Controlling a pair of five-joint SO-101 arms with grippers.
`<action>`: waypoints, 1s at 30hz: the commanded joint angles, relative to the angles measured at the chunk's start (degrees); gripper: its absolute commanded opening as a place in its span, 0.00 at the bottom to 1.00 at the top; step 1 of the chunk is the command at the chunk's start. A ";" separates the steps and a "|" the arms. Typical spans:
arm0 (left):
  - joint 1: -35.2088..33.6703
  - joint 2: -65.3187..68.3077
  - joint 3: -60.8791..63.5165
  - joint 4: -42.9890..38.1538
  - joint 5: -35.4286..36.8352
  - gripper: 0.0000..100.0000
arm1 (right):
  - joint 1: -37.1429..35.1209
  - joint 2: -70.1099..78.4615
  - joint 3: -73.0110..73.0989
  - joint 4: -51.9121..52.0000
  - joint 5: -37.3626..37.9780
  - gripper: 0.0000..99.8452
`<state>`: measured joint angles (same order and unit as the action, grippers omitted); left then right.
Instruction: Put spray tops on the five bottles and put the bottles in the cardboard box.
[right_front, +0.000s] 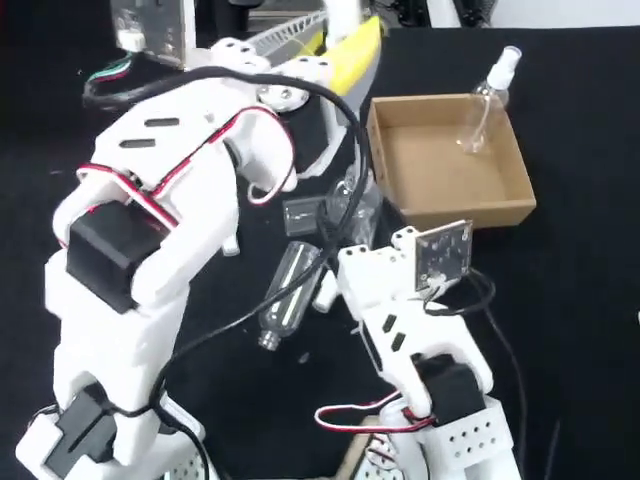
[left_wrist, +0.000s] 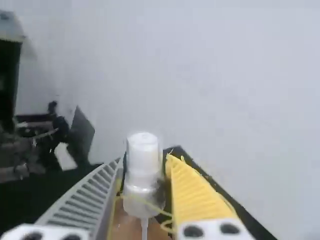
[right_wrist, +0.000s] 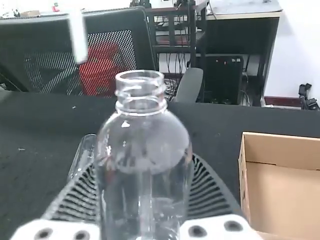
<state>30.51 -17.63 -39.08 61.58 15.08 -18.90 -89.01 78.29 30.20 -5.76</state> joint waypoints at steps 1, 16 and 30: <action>0.92 -1.41 4.35 -6.68 -2.20 0.03 | -0.70 -1.27 -0.48 -1.76 -0.44 0.01; 0.75 -2.02 11.12 -12.92 -2.99 0.03 | -0.44 -1.27 -0.57 -1.76 -0.44 0.01; -0.75 -2.02 10.51 -9.32 -3.08 0.03 | -0.53 -1.27 -0.48 -1.76 -0.44 0.01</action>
<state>30.77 -17.71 -27.56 51.82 12.35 -18.90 -89.10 78.29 30.20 -5.76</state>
